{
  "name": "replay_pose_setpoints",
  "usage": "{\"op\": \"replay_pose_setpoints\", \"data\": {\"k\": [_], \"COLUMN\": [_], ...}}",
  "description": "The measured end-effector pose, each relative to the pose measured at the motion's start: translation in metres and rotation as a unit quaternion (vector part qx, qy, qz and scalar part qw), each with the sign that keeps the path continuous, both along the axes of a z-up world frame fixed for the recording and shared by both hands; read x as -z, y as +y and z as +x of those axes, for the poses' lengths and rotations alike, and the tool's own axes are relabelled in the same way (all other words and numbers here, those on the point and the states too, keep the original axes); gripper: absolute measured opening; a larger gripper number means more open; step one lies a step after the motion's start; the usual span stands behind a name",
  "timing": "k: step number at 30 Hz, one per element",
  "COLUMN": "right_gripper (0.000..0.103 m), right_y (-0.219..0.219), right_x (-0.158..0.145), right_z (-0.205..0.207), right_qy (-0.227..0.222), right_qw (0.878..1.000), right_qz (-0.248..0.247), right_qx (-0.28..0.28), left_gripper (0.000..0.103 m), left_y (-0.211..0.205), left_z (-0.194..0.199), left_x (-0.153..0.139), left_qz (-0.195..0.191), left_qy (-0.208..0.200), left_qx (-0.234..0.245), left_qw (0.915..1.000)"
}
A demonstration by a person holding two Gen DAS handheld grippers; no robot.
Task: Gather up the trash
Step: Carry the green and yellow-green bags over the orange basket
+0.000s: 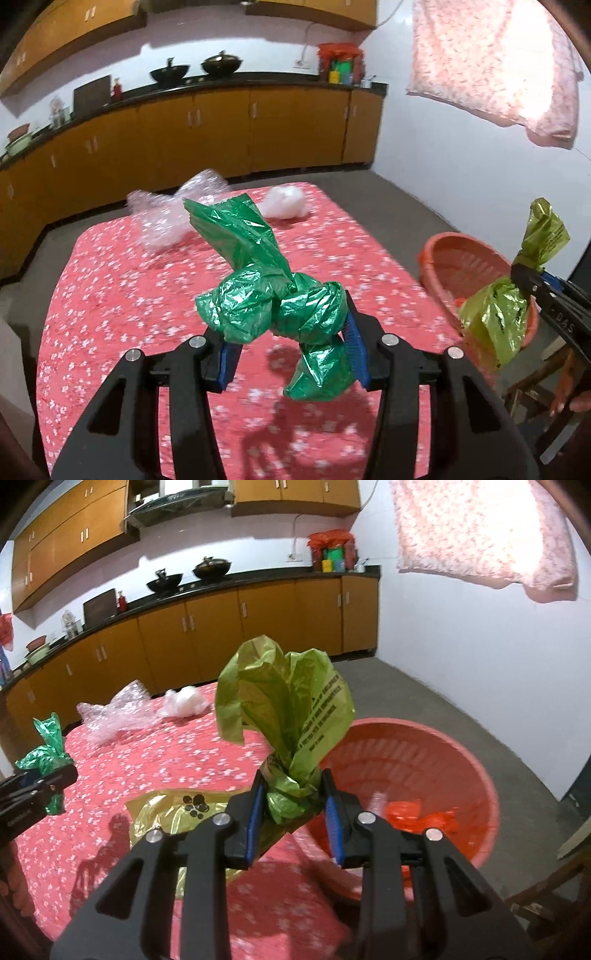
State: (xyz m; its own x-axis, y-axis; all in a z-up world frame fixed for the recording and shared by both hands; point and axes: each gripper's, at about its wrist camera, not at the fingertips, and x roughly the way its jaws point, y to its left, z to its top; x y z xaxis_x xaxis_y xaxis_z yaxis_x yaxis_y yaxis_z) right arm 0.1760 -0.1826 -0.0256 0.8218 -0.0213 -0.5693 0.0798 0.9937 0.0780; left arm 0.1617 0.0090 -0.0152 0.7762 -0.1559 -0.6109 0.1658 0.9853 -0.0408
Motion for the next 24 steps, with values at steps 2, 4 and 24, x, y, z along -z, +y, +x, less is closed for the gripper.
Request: {"op": "replay_pose_setpoints", "data": {"k": [2, 4, 24], "right_gripper": [0.03, 0.03, 0.03], "right_y": [-0.009, -0.018, -0.089], "right_x": [-0.002, -0.003, 0.007], "right_z": [-0.005, -0.01, -0.037], "right_qy": [-0.002, -0.003, 0.007], "right_qw": [1.0, 1.0, 0.996], "right_qz": [-0.003, -0.006, -0.023], "right_qx": [0.008, 0.016, 0.086], "left_gripper": [0.049, 0.049, 0.049], "left_y": [-0.01, -0.02, -0.115], "left_z": [-0.004, -0.006, -0.01], "left_x": [-0.002, -0.004, -0.01], "left_qz": [0.001, 0.001, -0.004], "left_qy": [-0.004, -0.007, -0.015], "left_qx": [0.011, 0.022, 0.112], "left_qw": [0.9999, 0.9997, 0.9935]}}
